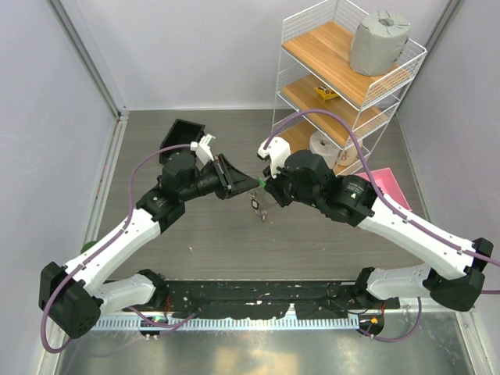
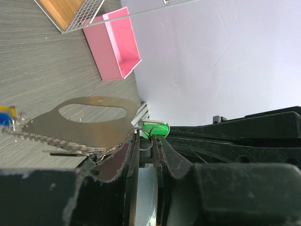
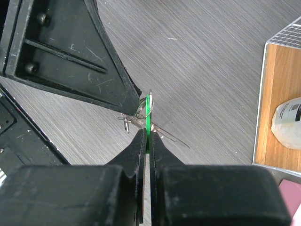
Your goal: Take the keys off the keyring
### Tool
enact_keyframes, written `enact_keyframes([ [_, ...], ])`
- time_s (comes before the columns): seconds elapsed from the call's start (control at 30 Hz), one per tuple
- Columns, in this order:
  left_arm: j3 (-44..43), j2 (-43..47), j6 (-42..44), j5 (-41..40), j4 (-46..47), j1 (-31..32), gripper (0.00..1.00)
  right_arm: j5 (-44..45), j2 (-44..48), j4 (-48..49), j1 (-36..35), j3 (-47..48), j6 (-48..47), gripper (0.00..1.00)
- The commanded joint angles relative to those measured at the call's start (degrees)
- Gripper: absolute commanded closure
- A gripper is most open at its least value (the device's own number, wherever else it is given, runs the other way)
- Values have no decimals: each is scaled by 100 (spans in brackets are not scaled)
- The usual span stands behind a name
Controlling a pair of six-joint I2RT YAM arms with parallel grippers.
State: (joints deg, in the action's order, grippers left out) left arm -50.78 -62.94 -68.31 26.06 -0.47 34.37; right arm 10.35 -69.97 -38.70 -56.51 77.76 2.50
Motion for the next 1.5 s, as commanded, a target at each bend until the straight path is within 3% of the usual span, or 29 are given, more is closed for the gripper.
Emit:
enact_keyframes([
  [0.0, -265, -17, 55, 153, 267, -18, 78, -24, 89, 337, -18, 99, 22, 95],
  [0.17, -265, -96, 37, 188, 381, -18, 78, -51, 63, 337, -18, 117, 31, 95],
  [0.3, -239, -70, 99, 188, 460, -9, 100, -16, 54, 319, -18, 135, 31, 95],
  [0.8, 25, 273, 512, 355, 478, -1, 100, 679, -306, -6, 43, 486, 207, 95],
  [1.2, 77, 344, 767, 110, 320, 8, 100, 591, -280, -129, 61, 679, 198, 95],
  [1.3, 104, 379, 776, -66, 337, 8, 75, 547, -254, -138, 61, 679, 224, 95],
  [1.37, 174, 379, 767, -128, 477, 26, 67, 538, -245, -129, 52, 679, 242, 95],
  [1.47, 227, 379, 1047, -382, 714, 157, 63, 495, -253, -129, 53, 697, 277, 95],
])
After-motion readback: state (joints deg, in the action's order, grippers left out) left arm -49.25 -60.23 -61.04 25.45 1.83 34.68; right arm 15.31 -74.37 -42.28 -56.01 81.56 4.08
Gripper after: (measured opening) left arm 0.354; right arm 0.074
